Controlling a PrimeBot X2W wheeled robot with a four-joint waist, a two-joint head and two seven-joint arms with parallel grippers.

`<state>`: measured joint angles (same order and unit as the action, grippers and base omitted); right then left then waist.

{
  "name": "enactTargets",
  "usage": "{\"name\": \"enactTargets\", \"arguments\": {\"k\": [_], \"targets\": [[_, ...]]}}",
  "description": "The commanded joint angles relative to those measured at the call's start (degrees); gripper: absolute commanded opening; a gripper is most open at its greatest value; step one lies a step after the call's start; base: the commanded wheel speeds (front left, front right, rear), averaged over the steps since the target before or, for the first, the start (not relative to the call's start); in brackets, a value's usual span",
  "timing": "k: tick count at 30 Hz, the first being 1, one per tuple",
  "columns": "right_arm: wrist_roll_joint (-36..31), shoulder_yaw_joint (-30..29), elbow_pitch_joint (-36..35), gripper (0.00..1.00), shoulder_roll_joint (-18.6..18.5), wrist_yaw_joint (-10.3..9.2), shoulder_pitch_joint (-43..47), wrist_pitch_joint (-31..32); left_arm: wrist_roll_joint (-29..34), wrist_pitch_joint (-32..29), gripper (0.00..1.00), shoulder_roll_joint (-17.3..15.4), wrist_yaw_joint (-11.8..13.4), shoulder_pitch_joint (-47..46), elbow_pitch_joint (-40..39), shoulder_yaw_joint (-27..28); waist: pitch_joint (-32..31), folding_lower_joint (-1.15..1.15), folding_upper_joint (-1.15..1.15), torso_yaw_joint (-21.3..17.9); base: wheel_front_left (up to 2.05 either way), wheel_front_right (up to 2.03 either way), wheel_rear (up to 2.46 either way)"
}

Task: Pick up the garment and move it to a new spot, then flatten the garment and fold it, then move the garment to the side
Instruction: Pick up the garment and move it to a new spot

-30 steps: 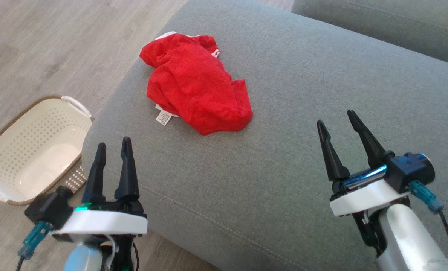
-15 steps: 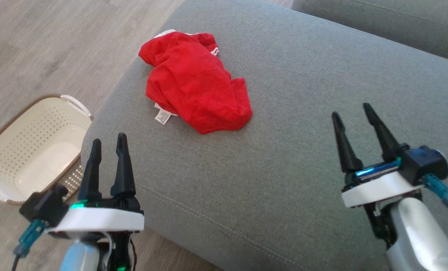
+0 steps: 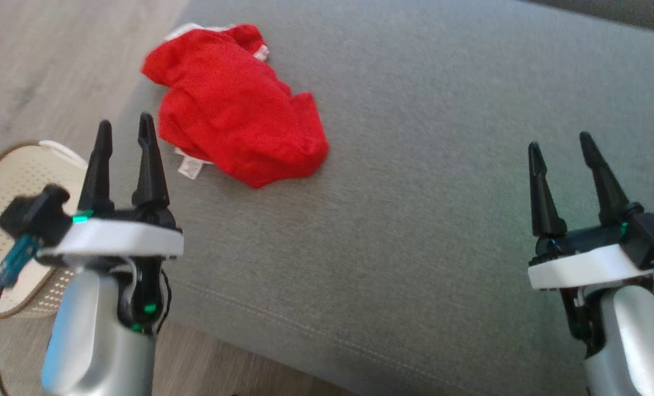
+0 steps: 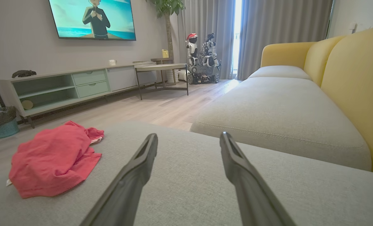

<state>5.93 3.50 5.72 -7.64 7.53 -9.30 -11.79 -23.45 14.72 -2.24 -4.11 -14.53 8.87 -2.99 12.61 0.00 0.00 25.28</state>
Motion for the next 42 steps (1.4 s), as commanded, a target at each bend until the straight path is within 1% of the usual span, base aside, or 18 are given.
{"name": "enactTargets", "arguments": {"k": [1,4,11,14,17,20,21,23,24,25,30,31,34,36,39,42], "targets": [[-0.59,0.83,-3.12,1.00,-0.51,-0.04,-2.00,0.64,1.05,0.28,1.00,-1.00,-0.37,-4.18,1.87,2.77,3.96,0.00,0.00,-3.30,0.00,0.00,0.00],[-1.09,0.39,-5.15,1.00,-1.16,-0.04,-2.61,1.60,0.78,-1.18,1.00,-2.21,-0.21,-9.07,9.56,3.28,6.48,0.00,0.00,-4.85,0.00,0.00,0.00],[-1.75,-1.10,-9.46,1.00,-2.74,-0.04,-3.94,3.19,-0.85,-8.55,1.00,-5.90,-0.03,-20.16,24.22,4.22,11.45,0.00,0.00,-7.76,0.00,0.00,0.00],[-1.76,-1.49,-10.88,1.00,-3.43,-0.04,-4.28,3.85,-0.73,-9.74,1.00,-6.98,0.79,-23.85,29.20,4.40,12.97,0.00,0.00,-8.50,0.00,0.00,0.00],[-1.79,-1.26,-11.57,1.00,-3.67,-0.04,-4.41,4.09,-0.83,-11.01,1.00,-7.78,0.75,-26.68,34.49,4.21,13.89,0.00,0.00,-9.10,0.00,0.00,0.00],[-1.96,-0.74,-11.72,1.00,-3.55,-0.04,-4.67,4.04,-0.59,-10.66,1.00,-8.66,1.06,-29.02,39.37,4.14,14.52,0.00,0.00,-9.71,0.00,0.00,0.00],[-1.96,-0.74,-11.72,1.00,-3.55,-0.04,-4.67,4.04,-0.59,-10.66,1.00,-8.66,1.06,-29.02,39.37,4.14,14.52,0.00,0.00,-9.71,0.00,0.00,0.00],[-2.03,-0.45,-11.65,1.00,-3.45,-0.04,-4.83,3.97,-0.81,-10.37,1.00,-8.84,0.70,-30.31,42.33,4.08,14.69,0.00,0.00,-10.00,0.00,0.00,0.00],[-2.05,-0.32,-11.57,1.00,-3.41,-0.04,-4.88,3.93,-1.06,-9.99,0.29,-8.89,0.40,-30.87,43.51,4.14,14.70,0.00,0.00,-10.14,0.00,0.00,0.00],[-2.05,-0.25,-11.45,1.00,-3.36,-0.04,-4.92,3.87,-1.22,-9.25,0.00,-8.97,0.11,-31.41,44.41,4.18,14.67,0.00,0.00,-10.29,0.00,0.00,0.00],[-1.88,-0.39,-10.27,1.00,-2.80,-0.04,-5.07,3.14,-1.84,-3.29,0.00,-9.85,-0.56,-33.19,46.48,5.03,13.19,0.00,0.00,-10.90,0.00,0.00,0.00],[-1.76,-0.39,-9.49,1.00,-2.42,-0.04,-4.98,2.60,-2.03,-1.33,0.00,-10.37,-0.69,-33.60,45.95,5.70,11.96,0.00,0.00,-11.07,0.00,0.00,0.00],[-1.40,-0.41,-8.00,1.00,-1.45,-0.04,-4.73,1.57,-2.43,-0.04,0.00,-10.96,-1.20,-33.56,43.36,6.94,9.50,0.00,0.00,-11.36,0.00,0.00,0.00],[-1.30,-0.27,-7.04,1.00,-0.67,-0.04,-4.46,1.07,-2.38,0.19,0.00,-11.50,-1.45,-33.28,40.09,7.98,7.82,0.00,0.00,-11.52,0.00,0.00,0.00],[-1.22,0.25,-5.58,1.00,0.12,-0.04,-4.13,0.28,-1.21,0.25,0.00,-12.06,-1.03,-31.82,31.58,10.71,5.06,0.00,0.00,-12.02,0.00,0.00,0.00],[-1.00,0.31,-4.46,1.00,0.91,-0.04,-3.95,-0.43,0.47,0.26,0.00,-11.85,-0.82,-29.82,23.33,12.58,2.75,0.00,0.00,-12.94,0.00,0.00,0.00]]}}
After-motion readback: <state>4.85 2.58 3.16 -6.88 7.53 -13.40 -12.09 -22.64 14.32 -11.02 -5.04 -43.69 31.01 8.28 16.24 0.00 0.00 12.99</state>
